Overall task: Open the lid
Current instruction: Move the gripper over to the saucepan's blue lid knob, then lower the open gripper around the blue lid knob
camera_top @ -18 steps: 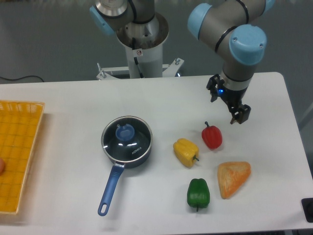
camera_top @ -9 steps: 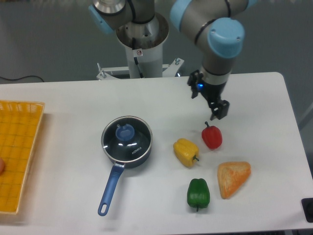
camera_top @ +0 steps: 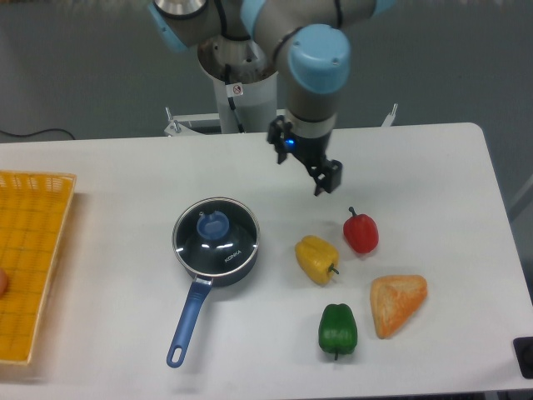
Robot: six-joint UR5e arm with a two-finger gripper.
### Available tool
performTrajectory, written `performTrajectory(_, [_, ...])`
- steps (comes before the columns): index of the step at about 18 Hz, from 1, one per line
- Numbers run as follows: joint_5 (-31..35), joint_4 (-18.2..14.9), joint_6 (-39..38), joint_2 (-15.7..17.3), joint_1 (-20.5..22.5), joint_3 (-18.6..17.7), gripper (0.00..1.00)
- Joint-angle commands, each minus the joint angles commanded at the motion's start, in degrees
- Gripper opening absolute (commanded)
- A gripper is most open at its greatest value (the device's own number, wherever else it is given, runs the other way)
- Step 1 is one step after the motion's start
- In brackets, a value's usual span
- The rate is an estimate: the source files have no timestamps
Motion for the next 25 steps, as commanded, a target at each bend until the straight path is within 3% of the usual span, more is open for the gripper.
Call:
performTrajectory(5, [0.3,0.6,-17.5,-0.8,-6.5,-0.5,1.0])
performTrajectory(12, [-0.2,1.0,-28.5,-3.2,-9.2,-0.2,1.0])
performTrajectory(17, [-0.3,5.8,-38.7,-5.7,-11.7,0.6,1.0])
performTrajectory(25, [-2.0,6.4,-45.6,-8.0,-13.3,2.7,1.0])
